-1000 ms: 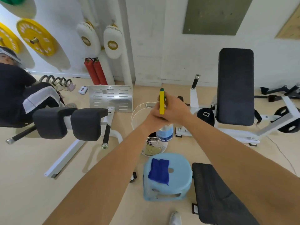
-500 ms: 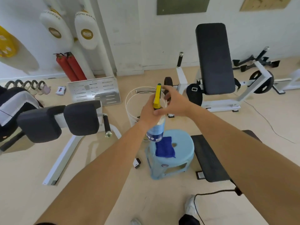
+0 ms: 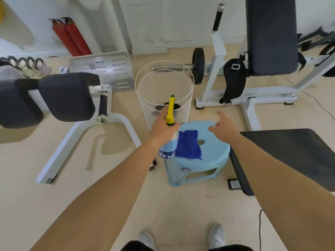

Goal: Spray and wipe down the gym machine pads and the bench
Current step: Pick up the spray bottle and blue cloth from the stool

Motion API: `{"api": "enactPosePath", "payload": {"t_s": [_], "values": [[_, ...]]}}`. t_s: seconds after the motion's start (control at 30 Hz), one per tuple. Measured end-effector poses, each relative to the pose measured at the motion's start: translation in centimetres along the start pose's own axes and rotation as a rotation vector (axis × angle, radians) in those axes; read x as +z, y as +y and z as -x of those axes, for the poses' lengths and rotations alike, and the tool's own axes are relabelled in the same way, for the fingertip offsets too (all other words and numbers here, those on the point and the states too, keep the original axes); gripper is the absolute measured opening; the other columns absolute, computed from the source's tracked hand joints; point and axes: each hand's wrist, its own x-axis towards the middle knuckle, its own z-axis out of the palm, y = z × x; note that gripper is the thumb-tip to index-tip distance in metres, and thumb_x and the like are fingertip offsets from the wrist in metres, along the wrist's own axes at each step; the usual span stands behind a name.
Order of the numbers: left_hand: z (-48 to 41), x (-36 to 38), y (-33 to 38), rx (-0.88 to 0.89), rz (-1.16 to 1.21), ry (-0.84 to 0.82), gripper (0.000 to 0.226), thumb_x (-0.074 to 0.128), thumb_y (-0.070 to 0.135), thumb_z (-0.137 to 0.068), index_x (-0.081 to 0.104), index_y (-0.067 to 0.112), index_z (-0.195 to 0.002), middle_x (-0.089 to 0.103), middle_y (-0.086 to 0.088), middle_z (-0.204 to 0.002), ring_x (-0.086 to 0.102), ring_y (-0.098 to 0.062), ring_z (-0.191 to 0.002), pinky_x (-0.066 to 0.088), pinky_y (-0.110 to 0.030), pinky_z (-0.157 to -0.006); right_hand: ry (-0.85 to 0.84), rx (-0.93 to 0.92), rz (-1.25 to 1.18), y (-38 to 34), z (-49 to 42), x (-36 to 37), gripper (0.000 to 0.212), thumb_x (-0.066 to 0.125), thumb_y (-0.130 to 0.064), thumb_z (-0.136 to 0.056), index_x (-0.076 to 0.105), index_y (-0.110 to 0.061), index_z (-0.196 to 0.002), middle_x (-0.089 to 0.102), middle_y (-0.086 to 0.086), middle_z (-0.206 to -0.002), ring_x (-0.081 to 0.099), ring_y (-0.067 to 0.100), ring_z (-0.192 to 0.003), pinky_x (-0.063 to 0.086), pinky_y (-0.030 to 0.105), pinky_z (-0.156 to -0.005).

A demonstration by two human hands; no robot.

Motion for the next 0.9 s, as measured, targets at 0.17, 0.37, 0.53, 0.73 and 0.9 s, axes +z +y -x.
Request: {"api": "enactPosePath", "payload": {"t_s": [0.17,0.37,0.53,0.73,0.9], "values": [[-2.0,3.1,-6.6,0.007,-0.01,0.038,0.044,0.072,0.01,-0.084,0.051,0.043,-0.105,0.071,-0.011,-0.093,0.067,-0.026,-0.092,0.048,-0.027,-0.08,-0.107,0.025,0.09,5.8,-4.3,7.9,0.076,0.064,-0.021,-0.092,0.022,-0.021,-0.157,0.055,0.016,-0.134,0.055,0.033,-0.117,0.044,0.039,-0.093],[-4.2,5.1,-11.4,0.017,0.028,0.083,0.033,0.069,0.01,-0.081,0.057,0.023,-0.109,0.072,-0.016,-0.09,0.067,-0.028,-0.092,0.051,-0.031,-0.084,-0.156,0.068,0.187,9.5,-8.2,16.1,0.086,0.069,-0.048,-0.087,0.028,-0.013,-0.153,0.051,0.016,-0.141,0.053,0.035,-0.124,0.046,0.043,-0.097],[-4.9,4.7,-10.9,-0.024,0.123,0.133,0.039,0.07,0.012,-0.077,0.06,0.012,-0.115,0.077,-0.003,-0.087,0.069,-0.01,-0.089,0.048,-0.025,-0.082,-0.122,0.066,0.273,9.5,-9.1,18.9,0.09,0.074,-0.043,-0.084,0.022,-0.013,-0.151,0.054,0.017,-0.133,0.055,0.037,-0.12,0.047,0.042,-0.087],[-3.7,1.4,-4.4,-0.043,0.134,0.18,0.036,0.071,0.011,-0.079,0.061,0.008,-0.113,0.076,-0.006,-0.091,0.069,-0.015,-0.09,0.048,-0.029,-0.081,-0.112,0.1,0.117,6.3,-7.9,11.5,0.02,0.054,-0.019,-0.09,0.061,-0.01,-0.106,0.063,0.01,-0.089,0.059,0.03,-0.081,0.05,0.036,-0.069],[-1.8,-3.2,7.7,-0.016,0.143,0.196,0.031,0.072,0.008,-0.079,0.067,-0.003,-0.107,0.073,-0.015,-0.097,0.059,0.004,-0.067,0.048,-0.013,-0.066,0.049,0.023,-0.441,-0.4,-3.0,-4.2,0.018,0.063,-0.015,-0.088,0.066,-0.012,-0.106,0.07,0.017,-0.098,0.065,0.03,-0.087,0.052,0.036,-0.072]]}}
